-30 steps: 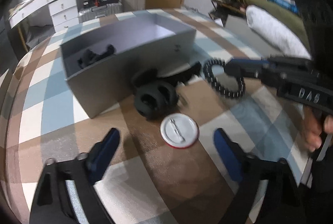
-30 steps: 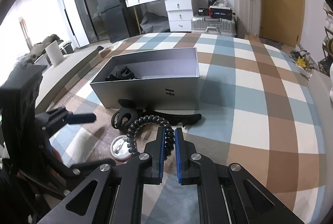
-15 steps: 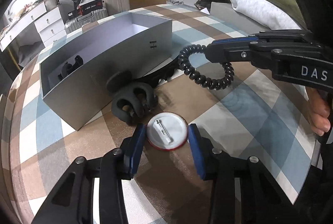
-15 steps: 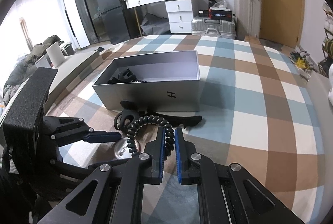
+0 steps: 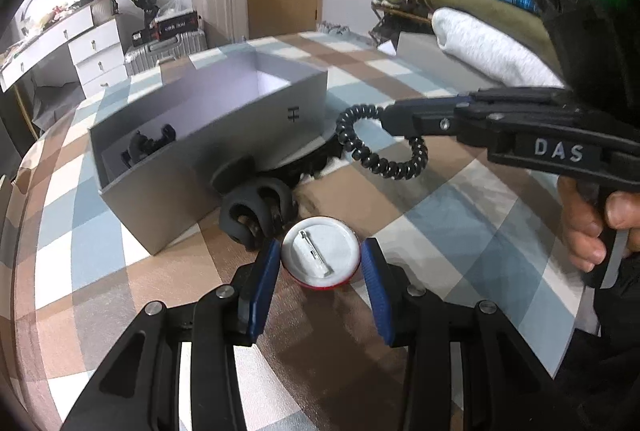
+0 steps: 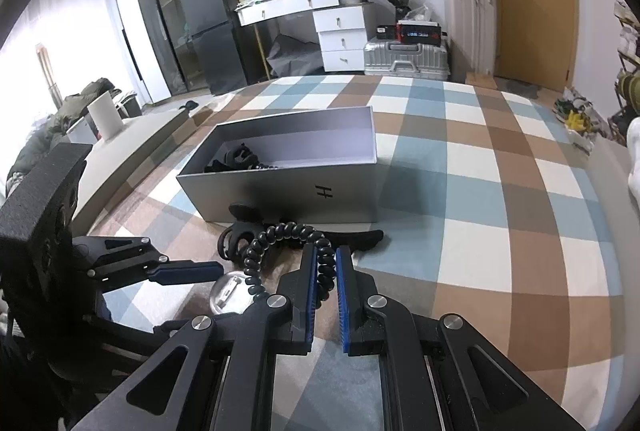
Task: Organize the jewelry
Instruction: 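Grasp the white round pin badge with the left tool while the right tool holds the hair tie, then carry badge and hair tie into the grey box and open both tools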
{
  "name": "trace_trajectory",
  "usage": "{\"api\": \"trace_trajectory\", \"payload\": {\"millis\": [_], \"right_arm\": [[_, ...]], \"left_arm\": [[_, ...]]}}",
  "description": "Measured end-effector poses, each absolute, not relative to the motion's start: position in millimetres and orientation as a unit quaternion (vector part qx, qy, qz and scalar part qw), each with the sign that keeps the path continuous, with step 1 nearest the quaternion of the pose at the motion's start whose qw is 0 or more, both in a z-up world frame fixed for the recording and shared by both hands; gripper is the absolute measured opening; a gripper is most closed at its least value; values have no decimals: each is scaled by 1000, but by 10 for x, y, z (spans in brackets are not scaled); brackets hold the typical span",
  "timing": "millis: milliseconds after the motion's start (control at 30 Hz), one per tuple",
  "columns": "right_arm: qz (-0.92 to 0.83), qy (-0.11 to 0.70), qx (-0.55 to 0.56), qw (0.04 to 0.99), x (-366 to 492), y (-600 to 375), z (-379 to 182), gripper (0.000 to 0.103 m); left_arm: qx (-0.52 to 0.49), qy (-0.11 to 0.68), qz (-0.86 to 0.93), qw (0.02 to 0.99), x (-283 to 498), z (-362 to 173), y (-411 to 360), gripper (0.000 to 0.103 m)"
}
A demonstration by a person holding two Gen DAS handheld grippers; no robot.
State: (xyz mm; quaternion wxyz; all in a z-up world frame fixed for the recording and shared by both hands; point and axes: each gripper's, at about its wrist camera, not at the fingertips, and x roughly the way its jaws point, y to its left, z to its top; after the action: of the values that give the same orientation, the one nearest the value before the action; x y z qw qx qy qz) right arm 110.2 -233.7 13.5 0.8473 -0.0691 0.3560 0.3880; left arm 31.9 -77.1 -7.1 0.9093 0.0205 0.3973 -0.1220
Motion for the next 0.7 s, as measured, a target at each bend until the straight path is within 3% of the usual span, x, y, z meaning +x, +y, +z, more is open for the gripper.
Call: {"api": "trace_trajectory", "payload": {"millis": [700], "right_arm": [[376,320,-14,870,1130,-2449,288,9]], "left_arm": [[-41,295,-103,949,388,318,-412,36]]}}
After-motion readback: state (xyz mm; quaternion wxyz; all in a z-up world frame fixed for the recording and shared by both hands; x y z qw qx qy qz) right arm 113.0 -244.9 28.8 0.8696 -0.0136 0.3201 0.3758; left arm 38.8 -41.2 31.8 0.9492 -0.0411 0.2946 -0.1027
